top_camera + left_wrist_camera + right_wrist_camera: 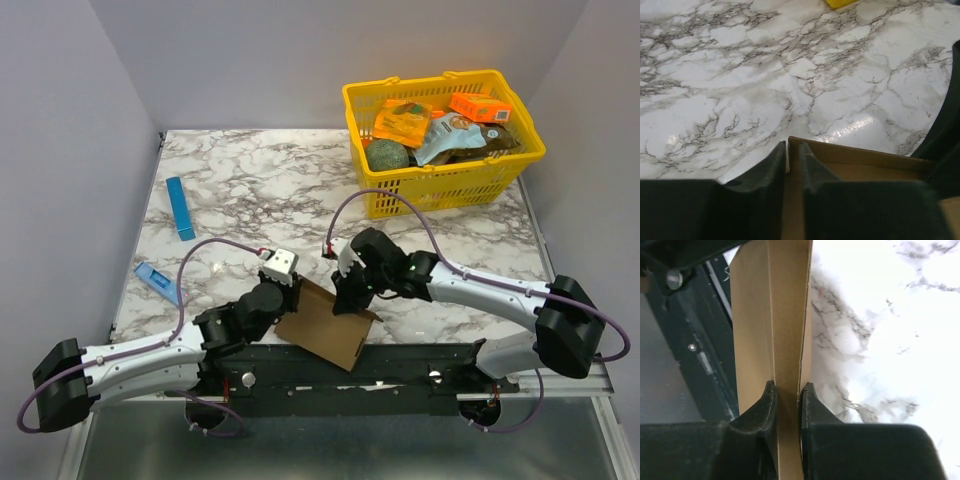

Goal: Fold the paper box

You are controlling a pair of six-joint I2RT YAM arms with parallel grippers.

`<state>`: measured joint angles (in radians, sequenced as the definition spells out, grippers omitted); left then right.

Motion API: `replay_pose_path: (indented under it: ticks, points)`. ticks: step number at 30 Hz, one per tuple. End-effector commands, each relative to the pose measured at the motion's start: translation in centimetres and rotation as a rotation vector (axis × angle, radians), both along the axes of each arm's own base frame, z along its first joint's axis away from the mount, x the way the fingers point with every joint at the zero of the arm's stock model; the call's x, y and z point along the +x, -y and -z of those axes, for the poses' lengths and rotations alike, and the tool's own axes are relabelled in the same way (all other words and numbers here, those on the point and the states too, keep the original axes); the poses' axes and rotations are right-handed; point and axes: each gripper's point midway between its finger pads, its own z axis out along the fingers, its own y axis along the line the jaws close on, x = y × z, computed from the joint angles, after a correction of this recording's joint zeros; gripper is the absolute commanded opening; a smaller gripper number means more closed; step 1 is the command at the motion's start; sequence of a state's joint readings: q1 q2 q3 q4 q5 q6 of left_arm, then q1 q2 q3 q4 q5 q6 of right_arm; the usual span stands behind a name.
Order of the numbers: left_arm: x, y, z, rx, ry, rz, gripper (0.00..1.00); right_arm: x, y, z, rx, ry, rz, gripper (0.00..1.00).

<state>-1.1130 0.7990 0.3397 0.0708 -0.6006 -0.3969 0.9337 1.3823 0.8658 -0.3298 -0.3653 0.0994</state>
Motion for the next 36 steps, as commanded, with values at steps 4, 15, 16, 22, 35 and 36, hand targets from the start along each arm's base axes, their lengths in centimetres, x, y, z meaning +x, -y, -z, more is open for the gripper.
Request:
replay_pose_path:
  ticks: [4,15,16,22,35,36]
  points:
    - [-0.4,0.7,-5.6,-0.129,0.029,0.032,0.67,2.7,1.1,-1.8,-0.105,0.175,-0.026,0.13]
    - [0.6,-1.4,-10.8,-0.077,-0.062,0.198,0.99,8.6,5.5,-5.9,-0.35,0.495,0.084,0.18]
    - [0.3,-1.1,-10.8,-0.078,-0.083,0.251,0.98,9.4,5.9,-6.2,-0.374,0.538,0.098,0.19]
    - [4.0,-0.5,-10.7,-0.019,-0.125,0.302,0.78,11.9,6.9,-7.7,-0.423,0.69,0.152,0.2]
    - [8.8,4.2,-9.8,-0.048,-0.058,0.399,0.73,12.2,8.0,-6.0,-0.517,0.778,0.146,0.25]
    - [9.4,4.5,-10.1,-0.078,-0.082,0.368,0.74,12.2,8.0,-5.8,-0.521,0.776,0.147,0.25]
